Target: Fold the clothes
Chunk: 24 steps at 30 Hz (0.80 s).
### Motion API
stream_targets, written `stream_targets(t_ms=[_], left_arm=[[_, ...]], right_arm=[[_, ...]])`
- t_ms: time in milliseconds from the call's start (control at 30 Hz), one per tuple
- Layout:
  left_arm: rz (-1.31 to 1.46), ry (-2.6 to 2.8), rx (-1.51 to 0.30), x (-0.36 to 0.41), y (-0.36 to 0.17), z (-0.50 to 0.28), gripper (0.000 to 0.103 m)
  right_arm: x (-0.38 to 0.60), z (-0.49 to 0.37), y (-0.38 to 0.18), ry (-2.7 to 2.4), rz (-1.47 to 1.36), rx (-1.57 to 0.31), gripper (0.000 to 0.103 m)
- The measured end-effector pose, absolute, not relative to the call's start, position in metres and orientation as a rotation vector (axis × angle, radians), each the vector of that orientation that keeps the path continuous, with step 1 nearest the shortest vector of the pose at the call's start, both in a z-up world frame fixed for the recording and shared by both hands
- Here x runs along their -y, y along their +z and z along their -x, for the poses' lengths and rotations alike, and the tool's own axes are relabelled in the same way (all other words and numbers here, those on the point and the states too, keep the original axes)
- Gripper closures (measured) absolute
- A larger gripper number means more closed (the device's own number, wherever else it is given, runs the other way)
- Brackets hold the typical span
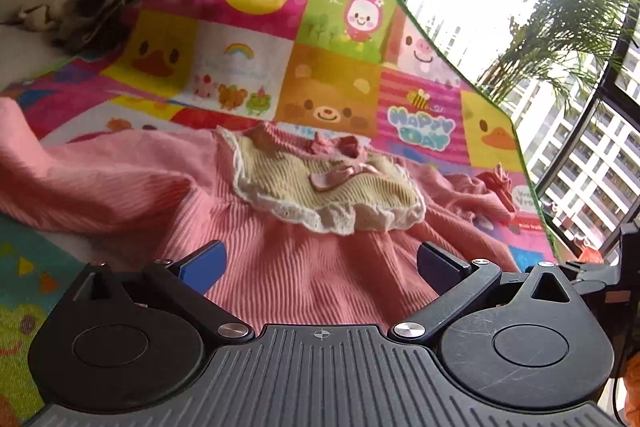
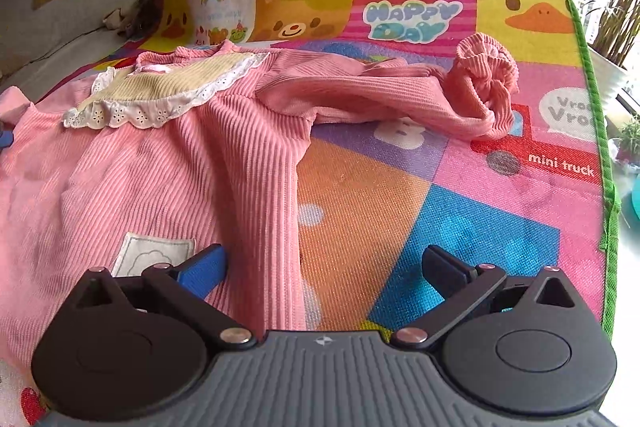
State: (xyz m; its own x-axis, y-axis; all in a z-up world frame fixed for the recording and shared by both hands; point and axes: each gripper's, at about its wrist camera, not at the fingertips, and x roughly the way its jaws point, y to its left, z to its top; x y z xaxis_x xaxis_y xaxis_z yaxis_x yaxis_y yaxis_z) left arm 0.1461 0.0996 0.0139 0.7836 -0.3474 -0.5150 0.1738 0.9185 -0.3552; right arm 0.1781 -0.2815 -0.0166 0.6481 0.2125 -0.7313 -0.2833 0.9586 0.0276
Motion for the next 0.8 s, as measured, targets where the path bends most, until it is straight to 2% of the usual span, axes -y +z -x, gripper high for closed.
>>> stream_targets(t_ms=[200,400,600,800], left_arm=[[0.326,-0.124,-0.713,-0.137,-0.013,-0.200,0.000],[0.353,-0.009,-0.664,-0.168,0.000,-0.182,0.000],[0.348,-0.271,-0.605,-0.115,0.030,-0.144,0.000],[0.091,-0.371,-0.751,-0.046,0.003,-0.124,0.000]], right_arm=[[0.286,-0.172,-0.019,0.303,0.087,-0.777,0.000],[0.283,-0.170,-0.001,0.337,0.078,-0.749,0.000],[0.231,-0.169,0.027,0.362,0.171,-0.660,0.000],[0.189,-0.154,-0.004,0.398,0.334,-0.682,0.000]])
